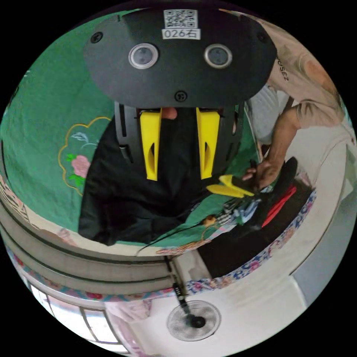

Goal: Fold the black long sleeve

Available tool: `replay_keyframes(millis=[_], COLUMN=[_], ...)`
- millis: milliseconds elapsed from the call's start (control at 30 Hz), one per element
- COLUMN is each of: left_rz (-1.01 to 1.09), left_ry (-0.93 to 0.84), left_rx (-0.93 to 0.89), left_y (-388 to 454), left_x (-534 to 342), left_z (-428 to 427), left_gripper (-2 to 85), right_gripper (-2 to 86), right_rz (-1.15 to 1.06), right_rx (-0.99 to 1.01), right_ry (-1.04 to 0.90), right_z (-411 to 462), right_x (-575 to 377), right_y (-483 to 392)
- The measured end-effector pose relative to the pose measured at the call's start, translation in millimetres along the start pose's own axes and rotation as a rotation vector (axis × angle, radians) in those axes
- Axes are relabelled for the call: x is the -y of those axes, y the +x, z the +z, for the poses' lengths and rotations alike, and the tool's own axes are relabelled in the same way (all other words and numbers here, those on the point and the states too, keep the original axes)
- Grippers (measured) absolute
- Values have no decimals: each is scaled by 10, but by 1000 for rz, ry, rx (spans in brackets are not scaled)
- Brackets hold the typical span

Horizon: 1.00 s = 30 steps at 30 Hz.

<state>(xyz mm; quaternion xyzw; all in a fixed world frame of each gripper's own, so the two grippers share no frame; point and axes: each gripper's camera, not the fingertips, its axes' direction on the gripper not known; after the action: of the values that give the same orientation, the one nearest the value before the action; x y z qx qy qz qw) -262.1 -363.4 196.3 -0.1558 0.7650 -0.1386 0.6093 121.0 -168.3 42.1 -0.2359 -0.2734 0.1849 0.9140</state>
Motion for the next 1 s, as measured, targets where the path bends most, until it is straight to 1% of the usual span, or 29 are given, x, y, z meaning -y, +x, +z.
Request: replay_keyframes(millis=[67,167,200,267,300,333,367,400,433,467,533,667,800,900,1000], left_rz=[20,35,32,26,33,44,50,73,112,121,134,118,102,102,82], left_ry=[-20,-82,-119,-134,-148,-164,-171,-186,-206,-206,-202,-191,-157,-159,-161], left_rx=[43,72,83,148,212,255,273,305,288,270,258,192,109,93,134], left_y=[43,72,58,58,73,81,83,95,109,106,64,-35,-125,-188,-273], left_x=[24,50,57,56,57,58,54,40,18,6,-32,-86,-208,-324,-434], left_z=[43,187,266,322,325,341,350,363,375,375,346,285,161,85,23], left_gripper=[250,246,239,208,181,154,138,105,47,19,10,3,-1,-2,-2], right_gripper=[147,158,161,170,170,148,102,73,16,2,-8,-12,-12,-10,6], right_rz=[96,166,177,226,242,266,265,258,251,233,196,162,155,210,301], right_rx=[-38,-72,-92,-167,-178,-167,-125,-112,-111,-136,-147,-64,-61,-18,128], right_ry=[56,81,83,67,52,4,-55,-76,-84,-65,-34,27,21,17,24], right_z=[28,221,273,519,590,733,845,879,900,872,806,697,837,1092,1432], right_x=[297,753,843,1167,1235,1355,1462,1510,1600,1690,1844,2302,2707,2905,2962], right_y=[267,486,516,634,666,717,728,715,668,591,477,309,190,213,347])
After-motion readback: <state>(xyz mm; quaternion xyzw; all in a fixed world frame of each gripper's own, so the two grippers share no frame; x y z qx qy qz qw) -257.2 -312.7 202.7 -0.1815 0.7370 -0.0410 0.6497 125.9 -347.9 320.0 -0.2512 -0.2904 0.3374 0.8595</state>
